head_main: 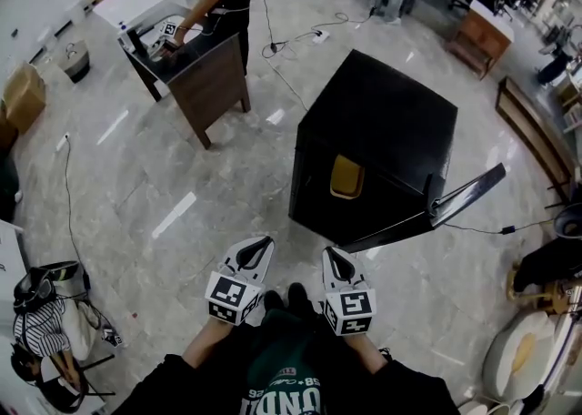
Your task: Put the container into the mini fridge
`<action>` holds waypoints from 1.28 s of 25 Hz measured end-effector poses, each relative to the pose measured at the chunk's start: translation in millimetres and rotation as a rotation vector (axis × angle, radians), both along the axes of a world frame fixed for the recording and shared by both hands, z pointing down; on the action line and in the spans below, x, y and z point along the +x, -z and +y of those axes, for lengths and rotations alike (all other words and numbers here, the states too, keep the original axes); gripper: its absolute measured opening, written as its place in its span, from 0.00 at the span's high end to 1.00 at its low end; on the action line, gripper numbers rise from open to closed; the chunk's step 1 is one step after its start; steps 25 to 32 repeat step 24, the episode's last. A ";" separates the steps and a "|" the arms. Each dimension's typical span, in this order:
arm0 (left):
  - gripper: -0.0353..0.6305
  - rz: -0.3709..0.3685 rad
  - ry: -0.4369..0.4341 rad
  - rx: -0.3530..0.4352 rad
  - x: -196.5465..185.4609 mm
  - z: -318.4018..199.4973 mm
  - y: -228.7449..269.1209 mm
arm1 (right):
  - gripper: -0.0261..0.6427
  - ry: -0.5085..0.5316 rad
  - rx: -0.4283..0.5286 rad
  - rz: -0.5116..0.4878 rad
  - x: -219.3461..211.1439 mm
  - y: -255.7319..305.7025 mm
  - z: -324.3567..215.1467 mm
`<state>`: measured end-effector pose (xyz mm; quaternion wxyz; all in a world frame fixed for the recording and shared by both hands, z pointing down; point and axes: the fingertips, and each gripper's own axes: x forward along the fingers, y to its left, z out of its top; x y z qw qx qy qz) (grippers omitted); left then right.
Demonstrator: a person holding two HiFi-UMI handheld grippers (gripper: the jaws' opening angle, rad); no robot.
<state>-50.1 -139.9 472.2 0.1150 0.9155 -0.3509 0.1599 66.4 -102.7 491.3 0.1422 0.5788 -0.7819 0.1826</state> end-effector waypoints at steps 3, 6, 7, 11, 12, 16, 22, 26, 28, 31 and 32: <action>0.91 0.003 -0.008 0.001 2.9 0.5 0.7 | 0.91 -0.002 0.010 0.007 0.9 3.2 0.7; 0.91 0.004 -0.010 -0.001 3.9 0.8 1.5 | 0.91 0.004 0.008 0.009 0.8 4.4 1.6; 0.91 0.005 -0.010 -0.002 4.4 1.0 1.8 | 0.91 0.005 0.007 0.009 1.0 4.4 1.7; 0.91 0.009 -0.006 0.001 4.8 1.9 4.0 | 0.91 0.013 0.007 0.001 -0.3 5.6 1.8; 0.91 0.011 -0.004 0.001 4.4 2.6 4.3 | 0.91 0.018 0.007 -0.001 -1.5 5.9 2.3; 0.91 0.015 0.007 -0.001 1.5 7.2 3.7 | 0.91 0.039 0.008 -0.003 -7.9 5.5 5.3; 0.91 0.021 0.031 -0.005 -5.4 10.8 2.8 | 0.91 0.066 0.006 -0.012 -17.1 5.0 8.4; 0.91 0.024 0.040 -0.009 -6.4 12.7 3.3 | 0.91 0.073 0.002 -0.015 -18.5 4.9 10.9; 0.91 0.024 0.040 -0.009 -6.4 12.7 3.3 | 0.91 0.073 0.002 -0.015 -18.5 4.9 10.9; 0.91 0.024 0.040 -0.009 -6.4 12.7 3.3 | 0.91 0.073 0.002 -0.015 -18.5 4.9 10.9; 0.91 0.024 0.040 -0.009 -6.4 12.7 3.3 | 0.91 0.073 0.002 -0.015 -18.5 4.9 10.9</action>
